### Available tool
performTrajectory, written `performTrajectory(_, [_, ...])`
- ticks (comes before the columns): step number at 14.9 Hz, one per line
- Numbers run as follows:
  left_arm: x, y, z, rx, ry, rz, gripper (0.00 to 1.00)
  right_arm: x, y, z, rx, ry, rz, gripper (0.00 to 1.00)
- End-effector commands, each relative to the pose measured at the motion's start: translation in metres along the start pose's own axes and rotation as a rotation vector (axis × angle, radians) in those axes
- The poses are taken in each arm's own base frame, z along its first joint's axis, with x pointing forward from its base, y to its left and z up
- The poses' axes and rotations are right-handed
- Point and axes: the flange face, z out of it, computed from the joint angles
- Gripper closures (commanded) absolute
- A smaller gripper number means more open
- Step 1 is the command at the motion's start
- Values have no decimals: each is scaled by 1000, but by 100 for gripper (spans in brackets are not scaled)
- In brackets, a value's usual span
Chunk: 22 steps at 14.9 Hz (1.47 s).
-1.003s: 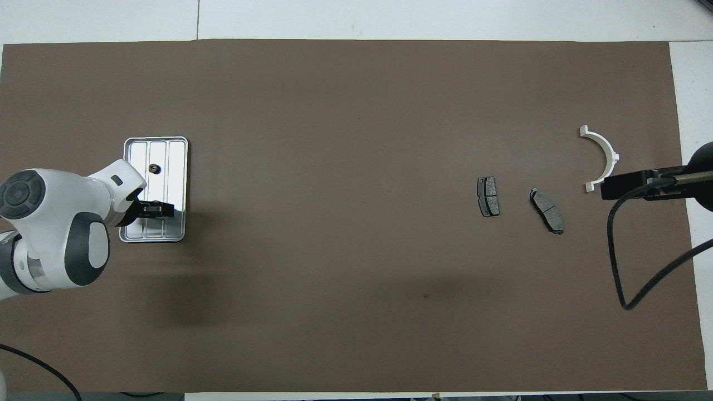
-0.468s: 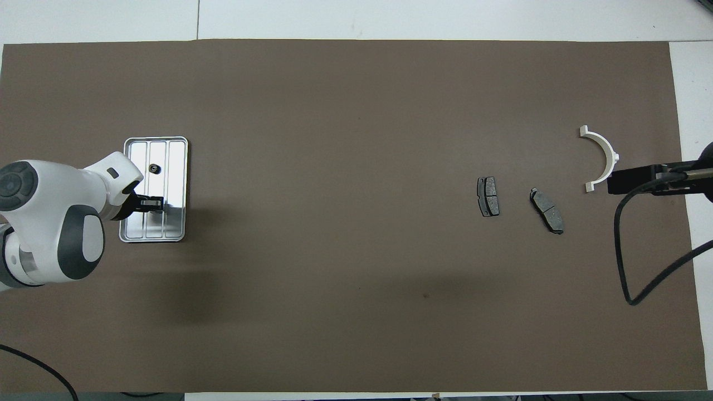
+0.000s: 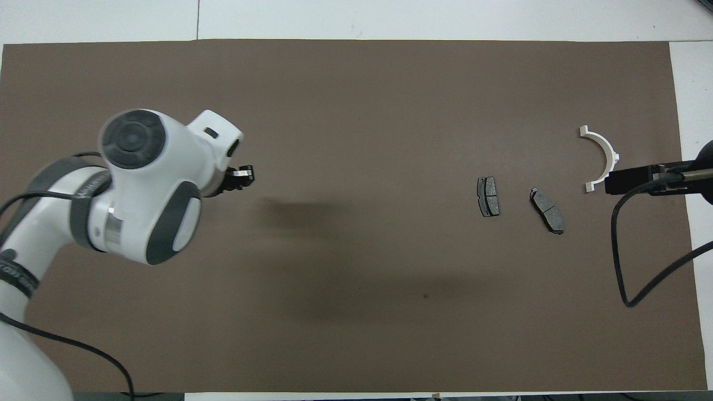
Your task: Place bearing gear from tray to pile
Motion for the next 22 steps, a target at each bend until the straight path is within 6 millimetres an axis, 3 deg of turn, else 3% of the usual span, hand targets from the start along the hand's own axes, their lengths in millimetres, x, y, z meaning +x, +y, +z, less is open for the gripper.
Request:
performTrajectory(1, [-27,81,42,30,-11,-45,100,-5,5,0,20,0,22,0])
performTrajectory(2, [-38,105,60,21,-6,-52,100,-5,7,3,20,-6,25,0])
performTrajectory(5, [-45,130,85,-30,8,-82,100,-13,8,8,17,-20,28,0])
performTrajectory(8, [-45,129,92,-48,17,-87,100,-17,3,16,16,-36,28,0])
performTrajectory(11, [-45,128,94,-47,16,-87,100,-17,-3,43,14,-56,44,0])
performTrajectory(13, [-44,124,93,-30,3,-86,3,-15,-20,69,17,-47,19,0])
performTrajectory(15, [-41,118,79,18,-35,-56,0,-14,-33,100,18,-39,49,0])
performTrajectory(17, [-23,87,28,13,-26,-30,0,-11,-59,134,25,-24,52,0])
performTrajectory(18, [-8,58,1,1,-7,-15,0,-6,-69,151,28,-20,69,0])
performTrajectory(19, [12,16,-14,4,-8,7,0,-1,-79,165,33,-15,79,0])
performTrajectory(20, [29,-21,-22,11,-20,64,0,4,-94,181,38,-17,93,0])
performTrajectory(22, [59,-101,-19,13,-48,151,0,13,-128,217,51,-11,148,0])
